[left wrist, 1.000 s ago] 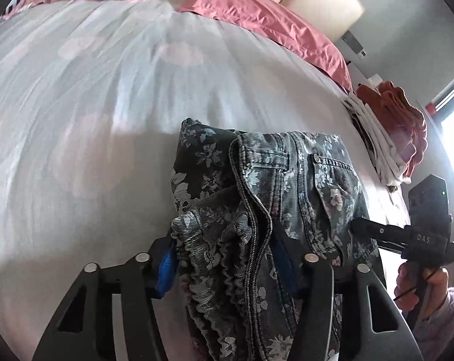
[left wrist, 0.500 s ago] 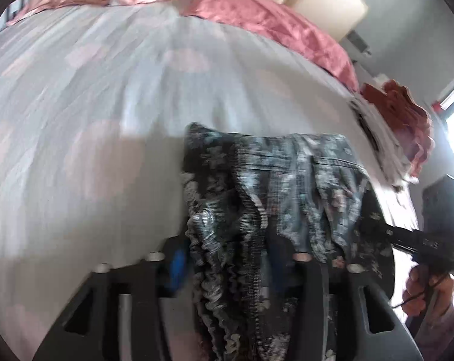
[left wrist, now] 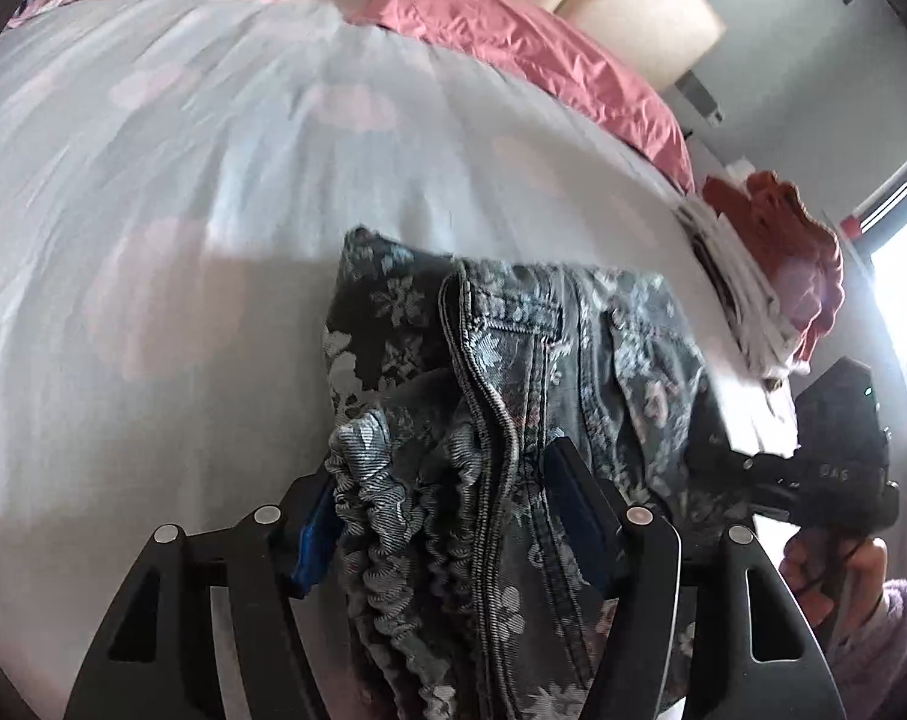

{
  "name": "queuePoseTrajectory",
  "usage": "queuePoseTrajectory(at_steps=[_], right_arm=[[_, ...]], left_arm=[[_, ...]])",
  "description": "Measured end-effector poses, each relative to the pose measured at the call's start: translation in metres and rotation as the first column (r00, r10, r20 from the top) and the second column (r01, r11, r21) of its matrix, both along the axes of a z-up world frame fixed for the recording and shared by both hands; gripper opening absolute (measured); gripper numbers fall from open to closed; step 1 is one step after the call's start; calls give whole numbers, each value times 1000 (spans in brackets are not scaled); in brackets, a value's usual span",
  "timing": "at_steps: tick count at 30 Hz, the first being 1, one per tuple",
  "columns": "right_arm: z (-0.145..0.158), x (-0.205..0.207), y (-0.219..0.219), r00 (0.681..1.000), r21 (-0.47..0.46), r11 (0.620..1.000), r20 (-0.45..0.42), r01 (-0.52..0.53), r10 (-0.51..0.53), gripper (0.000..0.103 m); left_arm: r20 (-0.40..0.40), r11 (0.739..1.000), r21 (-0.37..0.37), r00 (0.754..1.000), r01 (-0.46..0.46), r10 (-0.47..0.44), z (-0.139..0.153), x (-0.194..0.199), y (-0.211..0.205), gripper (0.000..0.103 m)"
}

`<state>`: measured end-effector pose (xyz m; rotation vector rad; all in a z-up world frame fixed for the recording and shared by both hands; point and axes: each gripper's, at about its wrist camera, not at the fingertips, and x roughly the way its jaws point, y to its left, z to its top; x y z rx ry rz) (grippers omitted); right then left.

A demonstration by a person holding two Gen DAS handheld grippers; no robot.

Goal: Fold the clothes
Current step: 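Grasp the folded trousers bundle with both tools, then carry the folded trousers with both tools onto the bed beside the clothes stack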

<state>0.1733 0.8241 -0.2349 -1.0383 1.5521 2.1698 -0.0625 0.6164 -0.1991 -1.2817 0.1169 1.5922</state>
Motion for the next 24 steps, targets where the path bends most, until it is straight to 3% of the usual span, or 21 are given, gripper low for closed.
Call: queuePoseTrajectory(at_steps=[5,9,18,24], right_arm=[[-3,1,1,1000,-22,1000,-10,-3,2,32],[3,-2,-4,1000,22,1000,0,-20,20,32],[22,-6,-16,999,147,988,-4,-39,40,17],[44,-1,-27,998,224,973,-16,-49,54,13]], left_arm=[[41,1000,11,999,-9,9,-4,-4,1,65],[76,1000,10,997,-17,16,-5,-8,2,65],[-3,999,31,1000,15,-14,11,0,2,30],[-44,998,49,998,36,-34,30,8,2,25]])
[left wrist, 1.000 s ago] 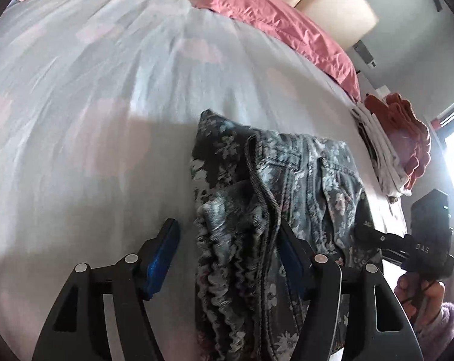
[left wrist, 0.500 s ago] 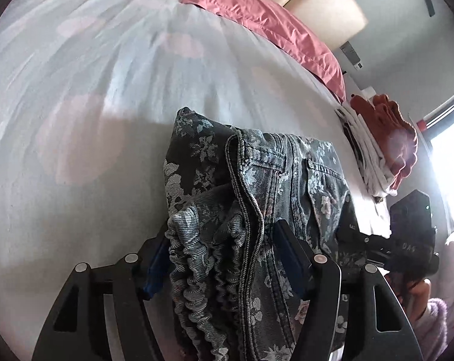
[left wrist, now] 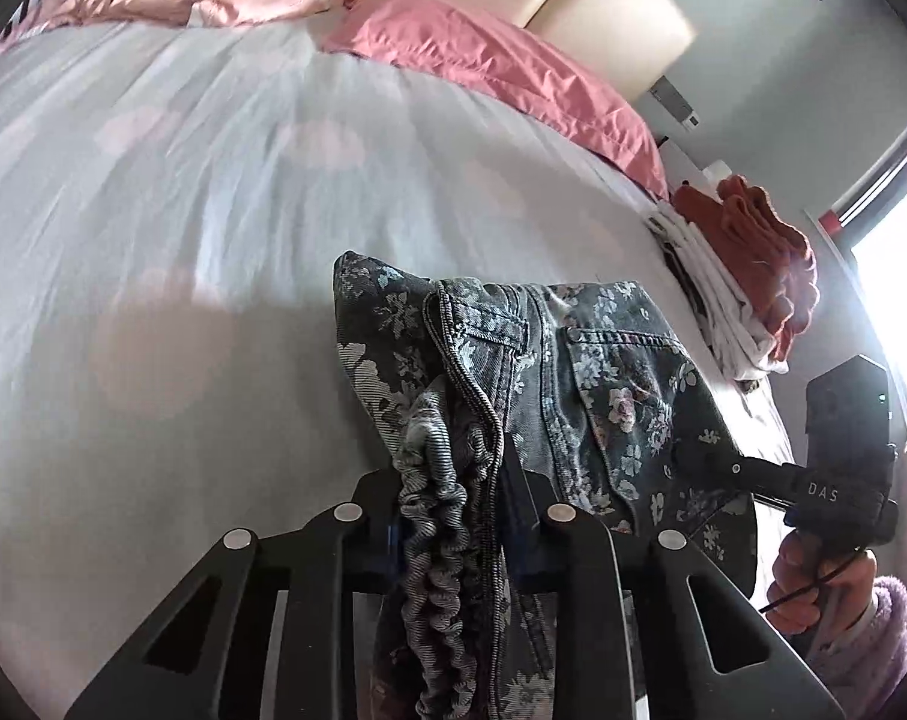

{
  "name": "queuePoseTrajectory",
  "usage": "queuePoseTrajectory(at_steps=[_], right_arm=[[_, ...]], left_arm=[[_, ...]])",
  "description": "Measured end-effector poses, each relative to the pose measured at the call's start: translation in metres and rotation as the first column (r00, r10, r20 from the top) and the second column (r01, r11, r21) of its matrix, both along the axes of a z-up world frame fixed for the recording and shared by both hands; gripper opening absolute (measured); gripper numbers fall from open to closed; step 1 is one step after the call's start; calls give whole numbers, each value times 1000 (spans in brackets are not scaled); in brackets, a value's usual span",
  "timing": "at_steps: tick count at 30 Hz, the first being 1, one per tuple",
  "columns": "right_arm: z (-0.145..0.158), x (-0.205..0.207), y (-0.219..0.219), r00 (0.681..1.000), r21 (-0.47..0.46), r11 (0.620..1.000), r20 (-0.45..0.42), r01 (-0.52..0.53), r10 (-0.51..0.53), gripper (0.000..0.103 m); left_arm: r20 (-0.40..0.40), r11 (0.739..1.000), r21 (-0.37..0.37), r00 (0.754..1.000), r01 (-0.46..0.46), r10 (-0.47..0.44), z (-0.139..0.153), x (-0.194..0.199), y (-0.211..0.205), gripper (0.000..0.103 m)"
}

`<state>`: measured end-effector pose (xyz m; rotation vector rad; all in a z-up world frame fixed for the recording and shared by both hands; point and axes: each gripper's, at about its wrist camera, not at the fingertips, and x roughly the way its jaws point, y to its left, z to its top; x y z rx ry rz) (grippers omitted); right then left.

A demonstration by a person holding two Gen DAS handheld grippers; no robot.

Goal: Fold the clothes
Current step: 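Carry the folded trousers with both tools onto the bed beside the clothes stack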

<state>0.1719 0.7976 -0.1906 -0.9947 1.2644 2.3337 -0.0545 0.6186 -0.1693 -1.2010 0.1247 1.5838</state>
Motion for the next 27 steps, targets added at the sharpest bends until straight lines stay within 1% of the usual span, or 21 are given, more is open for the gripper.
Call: queuePoseTrajectory(at_steps=[3,6,10,14,16,18,19,23,24,27], right_arm=[[17,7,-6,1000,33,999,-18,2,-1,12],[36,21,-8,999,35,999,-51,16,-14,12],[73,44,-12,995,64,998,-93,23,-17,11],[120,76,-8,992,108,993,-121,36,-23,11],[141,99,-1,992,127,991,-122,49,-33,11],[159,125,7,992,144,988,-119,62,-45,11],[166,140,12,992,151,986,-114,70,-53,11],[187,203,33,993,180,979,-90,95,-80,11],[190,219,40,993,184,978,-79,101,-88,11],[183,264,66,993,166,979,-31,121,-117,11]], left_arm=[[-28,1000,22,1000,10,-9,17,9,-2,25],[-51,999,39,999,20,-18,37,20,-5,25],[-85,997,73,996,40,-34,70,40,0,25],[-101,989,125,993,76,-63,109,70,11,25],[-108,983,148,990,108,-92,128,92,23,24],[-106,977,160,987,140,-124,140,113,35,24],[-105,973,167,984,157,-141,145,125,42,24],[-52,959,180,975,220,-214,150,179,80,24],[-34,956,178,972,235,-233,148,192,91,24],[27,949,150,959,276,-283,135,232,126,24]])
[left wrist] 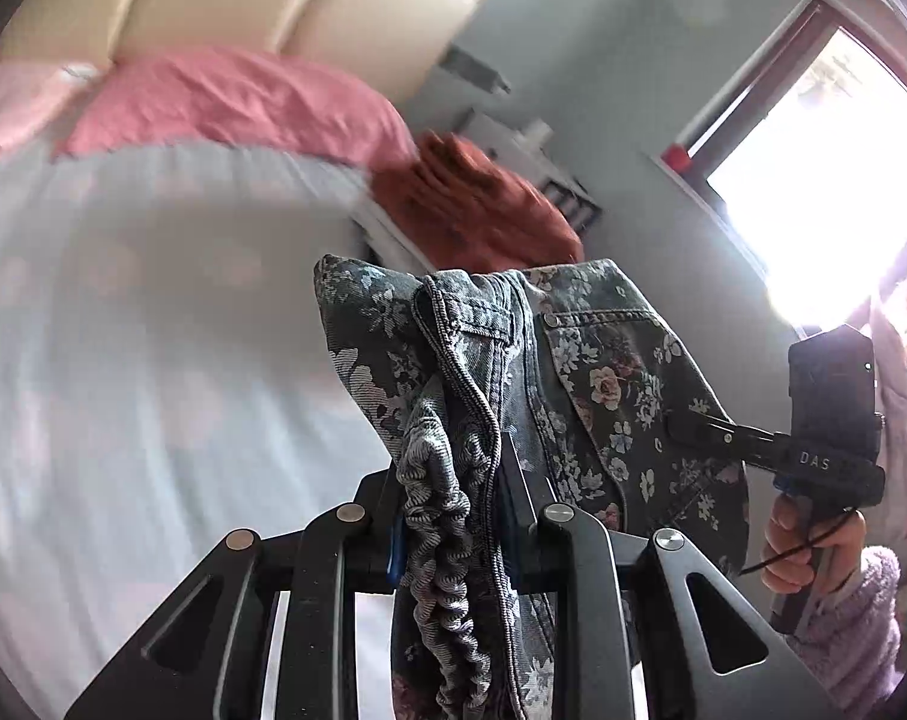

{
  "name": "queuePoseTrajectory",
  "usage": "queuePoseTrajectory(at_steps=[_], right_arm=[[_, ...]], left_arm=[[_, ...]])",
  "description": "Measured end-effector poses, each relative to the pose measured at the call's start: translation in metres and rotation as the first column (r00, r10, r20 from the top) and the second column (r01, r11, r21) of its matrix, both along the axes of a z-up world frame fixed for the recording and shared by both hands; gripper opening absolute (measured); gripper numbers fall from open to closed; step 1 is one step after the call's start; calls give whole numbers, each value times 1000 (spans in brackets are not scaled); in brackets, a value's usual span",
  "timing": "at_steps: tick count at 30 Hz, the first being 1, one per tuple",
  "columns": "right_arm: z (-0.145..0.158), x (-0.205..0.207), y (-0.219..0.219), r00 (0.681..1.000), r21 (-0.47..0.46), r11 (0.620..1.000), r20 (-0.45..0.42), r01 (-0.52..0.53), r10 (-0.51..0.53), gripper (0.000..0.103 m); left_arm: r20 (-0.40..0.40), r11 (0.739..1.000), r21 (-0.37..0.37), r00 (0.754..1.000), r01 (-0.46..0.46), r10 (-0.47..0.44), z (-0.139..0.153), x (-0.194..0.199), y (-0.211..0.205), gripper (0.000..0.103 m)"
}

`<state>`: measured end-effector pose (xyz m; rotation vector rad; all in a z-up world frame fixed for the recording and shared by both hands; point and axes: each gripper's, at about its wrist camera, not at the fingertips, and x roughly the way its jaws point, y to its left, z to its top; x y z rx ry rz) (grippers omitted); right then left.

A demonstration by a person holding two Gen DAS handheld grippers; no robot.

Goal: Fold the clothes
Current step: 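Carry the folded trousers with both tools onto the bed beside the clothes stack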

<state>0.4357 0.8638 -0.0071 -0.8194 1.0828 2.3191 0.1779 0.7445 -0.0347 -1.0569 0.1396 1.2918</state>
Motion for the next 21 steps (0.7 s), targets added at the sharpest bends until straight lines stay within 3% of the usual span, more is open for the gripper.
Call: queuePoseTrajectory(at_steps=[4,8,14,21], right_arm=[[-12,58,36,997,-33,999,62,38,-36,11],[-28,87,67,993,-41,998,112,49,-44,11],[-65,110,112,984,-67,996,173,58,-46,11],[-114,115,151,977,-88,995,209,48,-28,11]], left_arm=[[74,995,-70,995,66,-61,-30,50,46,24],[94,985,-130,990,114,-102,-57,84,85,24],[97,968,-196,985,157,-140,-95,113,136,24],[77,961,-235,988,149,-134,-133,120,163,24]])
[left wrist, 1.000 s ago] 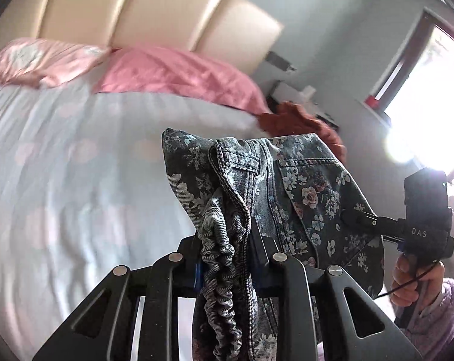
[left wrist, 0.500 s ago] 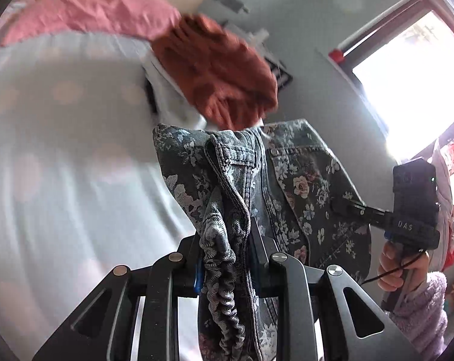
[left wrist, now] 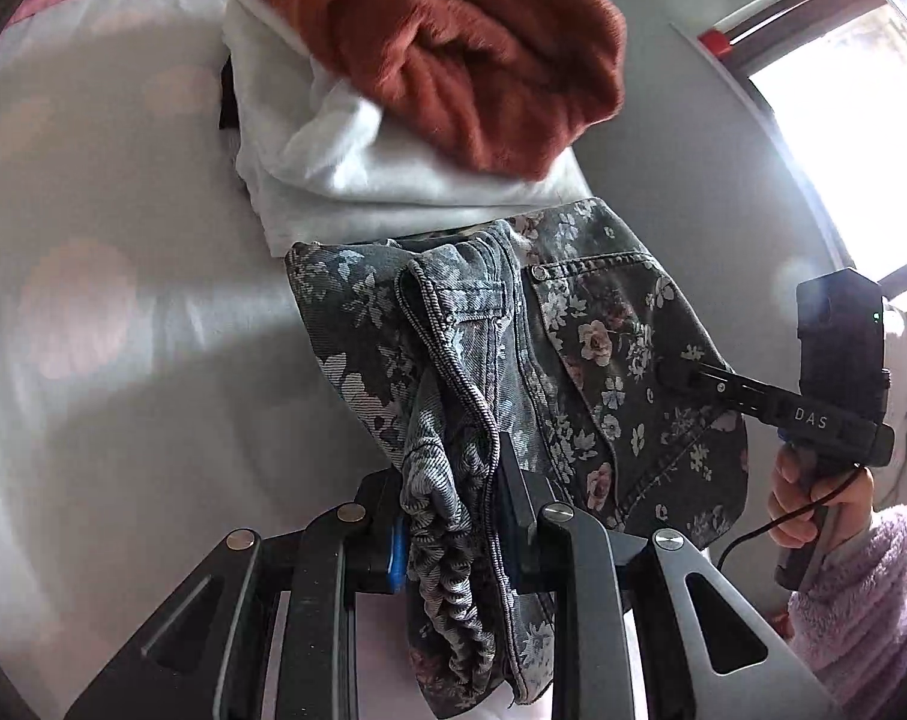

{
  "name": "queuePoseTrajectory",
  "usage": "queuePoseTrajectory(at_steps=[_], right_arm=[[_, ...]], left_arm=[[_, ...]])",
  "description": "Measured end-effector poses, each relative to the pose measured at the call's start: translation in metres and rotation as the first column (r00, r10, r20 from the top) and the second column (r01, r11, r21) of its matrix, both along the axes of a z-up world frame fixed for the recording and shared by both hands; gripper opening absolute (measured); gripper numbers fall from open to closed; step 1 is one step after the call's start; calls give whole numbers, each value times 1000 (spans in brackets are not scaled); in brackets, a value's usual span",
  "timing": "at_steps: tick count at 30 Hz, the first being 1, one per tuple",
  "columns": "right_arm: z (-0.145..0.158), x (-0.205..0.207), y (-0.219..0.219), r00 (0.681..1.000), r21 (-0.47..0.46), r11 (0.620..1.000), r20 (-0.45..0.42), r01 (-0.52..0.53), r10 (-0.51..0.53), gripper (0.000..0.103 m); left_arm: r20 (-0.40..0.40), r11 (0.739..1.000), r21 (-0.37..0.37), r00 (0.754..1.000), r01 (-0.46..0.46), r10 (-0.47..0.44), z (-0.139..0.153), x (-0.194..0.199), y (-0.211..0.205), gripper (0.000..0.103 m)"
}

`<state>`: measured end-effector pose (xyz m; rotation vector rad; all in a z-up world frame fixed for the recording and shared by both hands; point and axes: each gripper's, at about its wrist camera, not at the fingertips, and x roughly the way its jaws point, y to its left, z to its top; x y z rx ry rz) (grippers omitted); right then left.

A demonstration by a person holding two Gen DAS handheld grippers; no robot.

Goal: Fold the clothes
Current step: 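Carry the folded trousers with both tools onto the bed beside the clothes stack, then open both tools and release the folded trousers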

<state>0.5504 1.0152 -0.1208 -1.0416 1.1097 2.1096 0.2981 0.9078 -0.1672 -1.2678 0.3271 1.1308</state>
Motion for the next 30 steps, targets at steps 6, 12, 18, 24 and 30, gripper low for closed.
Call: queuePoseTrajectory(at_steps=[6,12,18,24,30], right_arm=[[-38,2,16,999,-49,999,51,1,1,11],[-63,5,24,995,-91,995,99,27,-18,15],[-78,15,28,989,-149,984,126,102,-83,25],[-60,24,22,977,-123,979,162,160,-139,30],[-12,46,-4,953,-12,970,189,242,-235,31]], left_arm=[[1,1000,-17,1000,10,-10,-23,0,8,24],[-26,999,-35,999,31,-32,-35,2,9,25],[-71,998,-55,996,43,-47,-42,8,14,32],[-95,996,-87,995,5,-13,-26,1,6,46],[-241,999,-34,970,31,-39,18,3,-29,46]])
